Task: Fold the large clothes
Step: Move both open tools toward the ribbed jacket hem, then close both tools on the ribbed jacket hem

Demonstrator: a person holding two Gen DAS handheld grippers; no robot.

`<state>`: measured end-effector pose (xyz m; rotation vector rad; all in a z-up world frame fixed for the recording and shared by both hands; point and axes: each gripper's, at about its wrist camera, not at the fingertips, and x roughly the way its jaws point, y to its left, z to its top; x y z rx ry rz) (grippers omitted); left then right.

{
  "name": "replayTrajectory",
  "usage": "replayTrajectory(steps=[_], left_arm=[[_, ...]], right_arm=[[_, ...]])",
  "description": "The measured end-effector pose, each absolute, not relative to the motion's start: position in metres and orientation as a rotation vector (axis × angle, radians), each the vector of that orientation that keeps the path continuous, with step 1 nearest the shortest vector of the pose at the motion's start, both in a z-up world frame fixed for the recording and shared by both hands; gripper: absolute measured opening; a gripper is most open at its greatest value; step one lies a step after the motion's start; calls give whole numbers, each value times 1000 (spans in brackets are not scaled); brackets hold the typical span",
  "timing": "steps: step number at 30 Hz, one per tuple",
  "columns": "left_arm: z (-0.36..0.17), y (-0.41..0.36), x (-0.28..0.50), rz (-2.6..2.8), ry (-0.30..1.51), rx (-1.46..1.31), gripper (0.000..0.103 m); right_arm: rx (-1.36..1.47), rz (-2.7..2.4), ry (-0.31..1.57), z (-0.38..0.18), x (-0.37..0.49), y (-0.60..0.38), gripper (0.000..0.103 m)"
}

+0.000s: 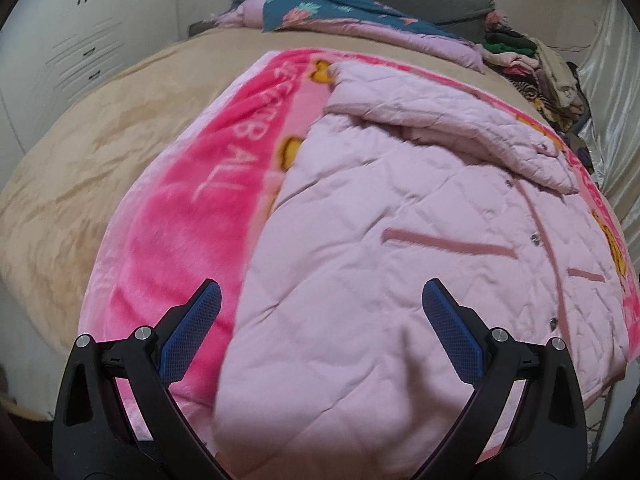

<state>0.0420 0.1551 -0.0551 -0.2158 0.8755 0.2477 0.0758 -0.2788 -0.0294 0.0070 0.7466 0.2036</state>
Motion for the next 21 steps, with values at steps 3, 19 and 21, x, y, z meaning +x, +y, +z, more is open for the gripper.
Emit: replayTrajectory(steps=[3,19,21], left_arm=[[-62,167,35,255,892,-248,95],[-90,185,1,146,948,-415,95],[-90,180,1,132,946,-408,93]], right_arm=[[6,195,752,-33,74,-284,99],[4,170,814,-51,59,-306,99],[7,170,835,-55,56,-311,99]])
